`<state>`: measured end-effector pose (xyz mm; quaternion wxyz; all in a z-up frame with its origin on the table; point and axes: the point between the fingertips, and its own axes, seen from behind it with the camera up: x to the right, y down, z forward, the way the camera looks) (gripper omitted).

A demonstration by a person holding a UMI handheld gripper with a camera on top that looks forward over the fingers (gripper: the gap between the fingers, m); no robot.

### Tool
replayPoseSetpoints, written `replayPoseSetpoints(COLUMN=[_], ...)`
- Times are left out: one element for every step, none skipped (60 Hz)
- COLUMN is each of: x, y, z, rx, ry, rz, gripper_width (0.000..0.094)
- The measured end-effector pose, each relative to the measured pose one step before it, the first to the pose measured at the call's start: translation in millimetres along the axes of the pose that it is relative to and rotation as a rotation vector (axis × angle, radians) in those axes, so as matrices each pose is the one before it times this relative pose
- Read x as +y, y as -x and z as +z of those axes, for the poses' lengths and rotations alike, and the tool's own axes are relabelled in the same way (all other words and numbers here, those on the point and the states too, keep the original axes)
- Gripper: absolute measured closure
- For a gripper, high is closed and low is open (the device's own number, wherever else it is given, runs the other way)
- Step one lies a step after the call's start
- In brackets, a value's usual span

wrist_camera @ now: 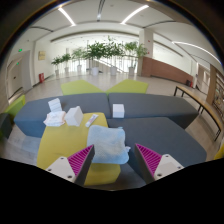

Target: Fold towel

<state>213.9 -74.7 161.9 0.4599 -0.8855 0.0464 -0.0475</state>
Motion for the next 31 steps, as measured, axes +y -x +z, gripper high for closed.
replayPoseSetpoints(x=[-1.47, -1.66, -1.12, -1.1, -1.5, -0.95, -0.16, -0.3, -0.44, -0.51, -0.34, -1.97, -0.92, -0.91, -1.03, -1.03, -1.41, -0.57, -0.95, -0.38, 0.78, -0.91, -1.4, -1.16, -1.26, -1.9, -1.81, -1.14, -0.04, 0.79, 1.56], y=[3.76, 4.21, 4.72, 5.12, 5.8, 5.98, 6.16, 5.92, 5.65, 5.58, 7.49, 3.13, 4.14, 4.26, 3.59, 3.05, 2.43, 3.08, 1.81, 1.98, 1.39, -0.25, -1.47, -4.04, -5.91, -5.9, -4.86, -3.58, -3.01, 0.69, 0.79], z=[-8.07, -5.6, -7.55, -10.15, -4.46, -6.69, -8.86, -5.96, -5.63, -5.35, -7.92, -3.38, -3.98, -4.24, -3.74, -2.95, -2.81, -3.16, -1.93, -1.28, -3.75, -0.91, -1.24, -0.05, 0.8, 0.62, 1.39, 1.36, 2.19, -2.46, 2.2], rx=[-0.00417, -0.00385, -0.00476, -0.00456, -0.00834, -0.00896, -0.00815, -0.00829, -0.00815, -0.008, -0.00539, -0.00773, -0.00635, -0.00501, -0.00345, -0.00188, -0.00032, 0.00217, -0.00213, -0.00817, -0.00684, 0.00134, 0.0102, 0.0179, 0.02197, 0.02117, 0.01679, 0.01045, 0.00152, -0.00554, -0.01045], ry=[-0.00988, -0.00853, -0.00969, -0.01098, -0.0091, -0.00893, -0.00805, -0.00631, -0.00664, -0.00664, -0.00685, -0.00621, -0.00693, -0.00696, -0.00652, -0.00647, -0.00782, -0.00856, -0.00657, -0.00174, -0.00208, -0.00328, -0.00522, -0.00598, -0.00733, -0.00952, -0.00976, -0.00747, -0.00388, 0.00011, 0.00433], rz=[-0.0103, -0.0074, -0.0056, -0.0048, -0.0033, -0.0044, -0.0054, -0.0043, -0.0046, -0.0044, -0.0053, -0.0057, -0.0073, -0.0089, -0.0104, -0.0113, -0.0123, -0.0127, -0.0069, 0.0073, 0.0105, 0.0041, 0.0003, 0.001, 0.0042, 0.0064, 0.0078, 0.0083, 0.0073, 0.0105, 0.0107], gripper_width=[0.0099, 0.0098, 0.0098, 0.0096, 0.0097, 0.0099, 0.0098, 0.0095, 0.0092, 0.0089, 0.0092, 0.009, 0.0091, 0.009, 0.0091, 0.009, 0.009, 0.0091, 0.0093, 0.0097, 0.0097, 0.0097, 0.0095, 0.0095, 0.0094, 0.0086, 0.008, 0.0087, 0.0095, 0.0102, 0.0101])
